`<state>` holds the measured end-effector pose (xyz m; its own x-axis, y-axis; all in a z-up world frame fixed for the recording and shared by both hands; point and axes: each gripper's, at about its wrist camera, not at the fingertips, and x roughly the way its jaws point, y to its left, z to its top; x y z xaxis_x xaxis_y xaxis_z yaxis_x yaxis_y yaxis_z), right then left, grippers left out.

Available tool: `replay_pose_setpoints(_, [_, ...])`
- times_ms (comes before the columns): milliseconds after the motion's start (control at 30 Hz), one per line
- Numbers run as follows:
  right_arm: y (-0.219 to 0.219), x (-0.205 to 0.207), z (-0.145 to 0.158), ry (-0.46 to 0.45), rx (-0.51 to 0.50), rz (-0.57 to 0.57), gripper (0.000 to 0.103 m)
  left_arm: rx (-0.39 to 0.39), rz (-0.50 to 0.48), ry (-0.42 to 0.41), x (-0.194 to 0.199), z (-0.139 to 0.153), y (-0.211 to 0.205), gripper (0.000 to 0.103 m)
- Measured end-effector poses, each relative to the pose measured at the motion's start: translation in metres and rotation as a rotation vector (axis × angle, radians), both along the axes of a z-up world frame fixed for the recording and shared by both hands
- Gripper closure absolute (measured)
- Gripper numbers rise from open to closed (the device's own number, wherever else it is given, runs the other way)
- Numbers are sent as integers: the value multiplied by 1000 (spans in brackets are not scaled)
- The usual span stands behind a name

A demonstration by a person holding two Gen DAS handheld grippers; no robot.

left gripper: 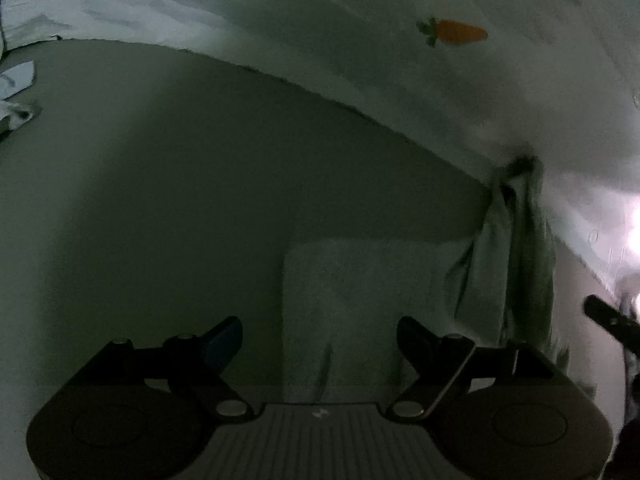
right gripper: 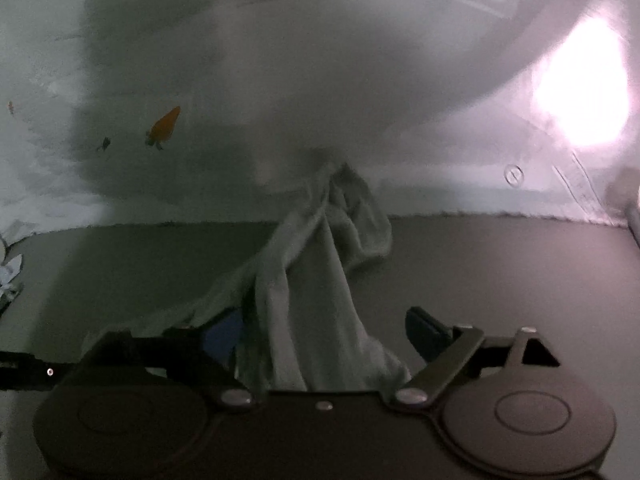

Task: Fold clothes
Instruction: 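Lift the hoodie hood with the right tool and fold it onto the bundle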

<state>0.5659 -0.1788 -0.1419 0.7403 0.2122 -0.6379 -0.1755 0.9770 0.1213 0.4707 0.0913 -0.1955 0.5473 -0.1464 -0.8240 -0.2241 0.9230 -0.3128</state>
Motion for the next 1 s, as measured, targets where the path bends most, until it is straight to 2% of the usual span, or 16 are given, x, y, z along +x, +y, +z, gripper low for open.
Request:
replay_pose_setpoints(233, [36,48,-19,-24,-99,-21,11,-17,-26,-41,46,3,-15,18])
replay_pose_setpoints(367, [43,74,-28,-23,-203,-89,11,-13,-69,-43,62,0,-29,18])
replay_pose_setpoints(500, [21,75,-23,-37,-270,-192,13,3,-113,-41,71,-2,-43,18])
replay_pose_setpoints(633, [-19,64,-25,-3,-338,-291,13,-1,-147,-35,78,-5,-57,18])
replay_pose_setpoints(800, [-64,52,-41,94,-292,-356,13,14,-220,-47,91,-1,-80,18])
replay_pose_setpoints(1000, [-70,46,-50,114,-264,-365,13,69,-379,-62,123,-2,-121,18])
